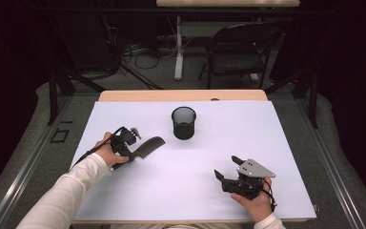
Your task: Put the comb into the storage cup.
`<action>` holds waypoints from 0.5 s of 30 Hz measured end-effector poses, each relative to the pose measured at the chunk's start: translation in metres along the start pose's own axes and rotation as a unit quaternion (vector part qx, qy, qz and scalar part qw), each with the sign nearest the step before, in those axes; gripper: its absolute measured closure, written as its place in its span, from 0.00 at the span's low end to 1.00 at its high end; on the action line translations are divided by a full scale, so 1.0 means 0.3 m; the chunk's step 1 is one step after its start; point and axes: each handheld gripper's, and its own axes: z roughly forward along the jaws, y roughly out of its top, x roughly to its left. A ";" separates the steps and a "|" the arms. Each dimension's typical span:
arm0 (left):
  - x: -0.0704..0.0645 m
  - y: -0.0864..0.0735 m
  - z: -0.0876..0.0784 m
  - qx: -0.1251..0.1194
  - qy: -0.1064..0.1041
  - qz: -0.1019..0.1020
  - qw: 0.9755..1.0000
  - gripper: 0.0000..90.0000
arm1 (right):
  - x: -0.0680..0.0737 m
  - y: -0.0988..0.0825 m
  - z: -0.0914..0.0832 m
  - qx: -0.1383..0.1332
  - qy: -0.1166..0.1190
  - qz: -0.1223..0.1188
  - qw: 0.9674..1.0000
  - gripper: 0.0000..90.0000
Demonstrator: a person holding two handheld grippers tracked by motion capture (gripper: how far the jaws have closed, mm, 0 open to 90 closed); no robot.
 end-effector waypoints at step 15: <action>0.000 0.003 0.004 0.007 0.000 0.001 1.000 0.77 | 0.000 0.000 0.000 0.000 0.001 -0.001 1.000 0.23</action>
